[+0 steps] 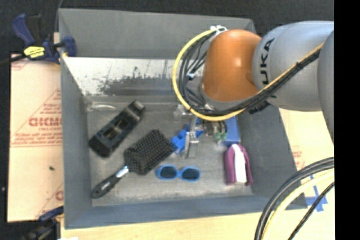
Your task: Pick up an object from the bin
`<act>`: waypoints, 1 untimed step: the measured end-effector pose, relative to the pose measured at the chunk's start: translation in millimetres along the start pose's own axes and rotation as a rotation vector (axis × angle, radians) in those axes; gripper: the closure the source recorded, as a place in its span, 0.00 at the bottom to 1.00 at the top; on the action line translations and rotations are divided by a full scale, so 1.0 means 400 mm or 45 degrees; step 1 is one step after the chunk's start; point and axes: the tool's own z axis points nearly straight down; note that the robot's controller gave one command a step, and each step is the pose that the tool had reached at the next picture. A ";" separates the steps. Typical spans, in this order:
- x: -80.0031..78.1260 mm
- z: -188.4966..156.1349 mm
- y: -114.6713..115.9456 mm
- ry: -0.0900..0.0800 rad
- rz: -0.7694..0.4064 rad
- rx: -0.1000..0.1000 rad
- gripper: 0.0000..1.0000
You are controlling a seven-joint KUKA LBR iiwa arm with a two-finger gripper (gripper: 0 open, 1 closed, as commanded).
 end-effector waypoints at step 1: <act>-0.006 -0.009 0.000 -0.010 0.002 0.000 0.00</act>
Offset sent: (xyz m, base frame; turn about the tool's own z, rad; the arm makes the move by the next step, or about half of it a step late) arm 0.0382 -0.0269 -0.0840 -0.1119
